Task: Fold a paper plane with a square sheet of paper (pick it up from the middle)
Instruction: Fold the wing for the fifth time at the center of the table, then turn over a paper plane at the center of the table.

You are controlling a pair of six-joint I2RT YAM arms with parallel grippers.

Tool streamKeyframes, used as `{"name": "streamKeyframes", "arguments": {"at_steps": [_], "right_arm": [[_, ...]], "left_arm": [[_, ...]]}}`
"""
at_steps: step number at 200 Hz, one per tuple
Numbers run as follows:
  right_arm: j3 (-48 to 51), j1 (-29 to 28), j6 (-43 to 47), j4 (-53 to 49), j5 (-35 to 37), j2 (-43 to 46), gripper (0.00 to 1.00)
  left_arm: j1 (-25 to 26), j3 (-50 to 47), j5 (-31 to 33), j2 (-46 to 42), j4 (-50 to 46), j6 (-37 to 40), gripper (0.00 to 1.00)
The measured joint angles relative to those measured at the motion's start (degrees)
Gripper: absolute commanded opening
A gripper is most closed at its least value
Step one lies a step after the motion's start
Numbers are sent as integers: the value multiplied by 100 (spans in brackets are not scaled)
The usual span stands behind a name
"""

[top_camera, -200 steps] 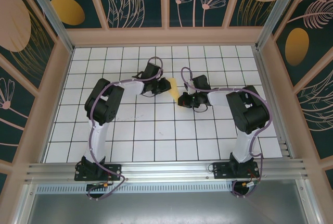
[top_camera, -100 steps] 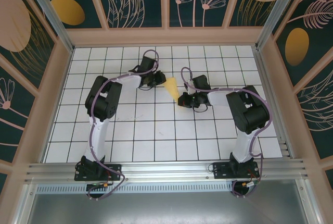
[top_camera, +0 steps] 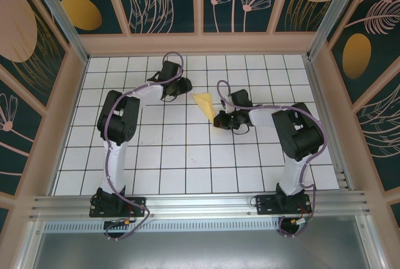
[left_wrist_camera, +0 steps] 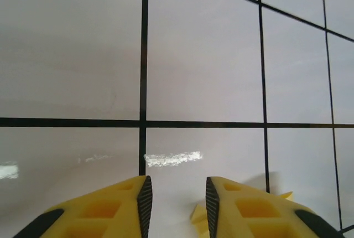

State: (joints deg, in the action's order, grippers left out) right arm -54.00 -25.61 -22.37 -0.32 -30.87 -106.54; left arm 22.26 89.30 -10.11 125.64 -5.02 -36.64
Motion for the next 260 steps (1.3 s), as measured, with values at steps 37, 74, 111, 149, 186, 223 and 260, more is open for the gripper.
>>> {"name": "streamKeyframes", "arguments": {"at_steps": [37,74,111,149,186,223,260], "right_arm": [[-140,-15,-55,-195,136,428,33],[-173,-31,-131,-72,765,1307,50],[79,52,-317,103,1989,2072,62],[437,358,-498,140,2723,2339,70],[658,387,-568,140,2959,2341,70],[778,387,-673,142,3001,2341,70],[802,387,-699,142,3003,2341,70]], "left_arm": [[0,-739,114,-1047,181,-61,43],[39,-1443,0,-1665,437,-249,55],[417,-1961,39,-1705,433,-426,67],[1032,-2033,28,-1694,452,-684,75],[1307,-1637,417,-1298,297,-861,75],[1377,-1290,780,-960,13,-916,66],[1377,-1202,914,-857,-155,-984,52]]}}
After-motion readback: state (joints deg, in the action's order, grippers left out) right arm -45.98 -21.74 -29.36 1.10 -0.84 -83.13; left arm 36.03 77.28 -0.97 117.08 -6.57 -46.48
